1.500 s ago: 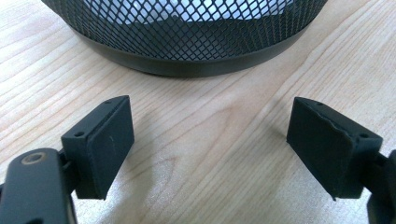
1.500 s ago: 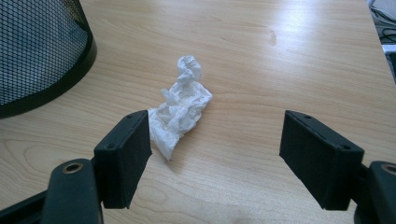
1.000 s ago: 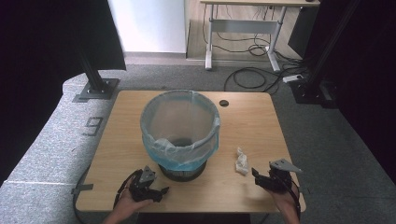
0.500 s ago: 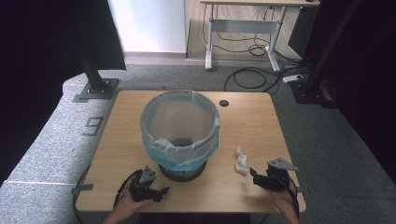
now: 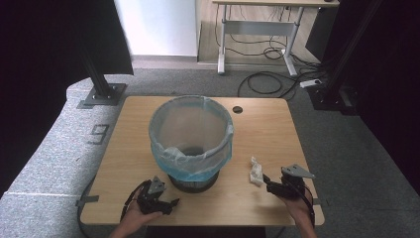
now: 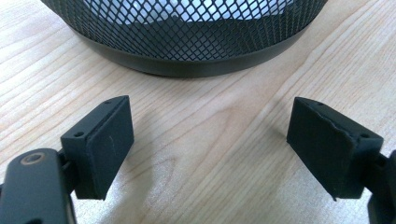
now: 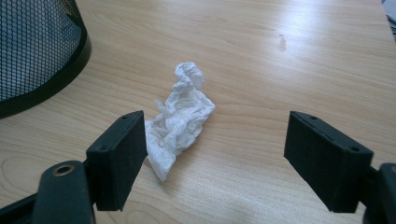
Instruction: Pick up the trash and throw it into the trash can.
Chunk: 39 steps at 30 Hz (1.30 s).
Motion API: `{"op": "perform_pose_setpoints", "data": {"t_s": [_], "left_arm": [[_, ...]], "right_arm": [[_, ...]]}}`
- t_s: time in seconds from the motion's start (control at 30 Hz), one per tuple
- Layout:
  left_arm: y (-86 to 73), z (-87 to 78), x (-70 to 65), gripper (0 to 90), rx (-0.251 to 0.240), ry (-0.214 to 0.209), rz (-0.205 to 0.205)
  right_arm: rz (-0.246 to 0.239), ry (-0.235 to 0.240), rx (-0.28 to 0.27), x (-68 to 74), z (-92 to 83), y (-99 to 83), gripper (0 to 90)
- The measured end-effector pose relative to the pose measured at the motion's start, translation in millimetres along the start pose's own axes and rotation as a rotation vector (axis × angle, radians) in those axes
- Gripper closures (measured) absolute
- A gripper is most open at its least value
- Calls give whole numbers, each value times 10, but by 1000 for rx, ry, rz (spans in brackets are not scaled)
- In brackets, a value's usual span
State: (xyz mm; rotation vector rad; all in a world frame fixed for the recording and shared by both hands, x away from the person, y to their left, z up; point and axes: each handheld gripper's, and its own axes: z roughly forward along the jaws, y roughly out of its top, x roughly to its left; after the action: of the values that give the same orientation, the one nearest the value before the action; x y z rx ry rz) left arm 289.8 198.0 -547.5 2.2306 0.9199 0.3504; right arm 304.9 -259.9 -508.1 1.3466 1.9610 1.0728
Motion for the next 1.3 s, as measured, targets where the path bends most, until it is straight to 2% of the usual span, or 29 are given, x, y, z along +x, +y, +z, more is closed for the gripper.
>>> {"op": "perform_pose_setpoints", "data": {"t_s": [0.37,0.47,0.6,1.3], "left_arm": [[1,0,0,146,0,1,-1],[2,1,0,146,0,1,-2],[2,2,-1,147,0,2,-3],[3,2,-2,147,1,3,-4]], "right_arm": [[-31,28,19,56,113,15,236],[-44,40,15,89,152,47,294],[-38,44,0,120,187,87,305],[-24,68,-3,179,396,171,330]]}}
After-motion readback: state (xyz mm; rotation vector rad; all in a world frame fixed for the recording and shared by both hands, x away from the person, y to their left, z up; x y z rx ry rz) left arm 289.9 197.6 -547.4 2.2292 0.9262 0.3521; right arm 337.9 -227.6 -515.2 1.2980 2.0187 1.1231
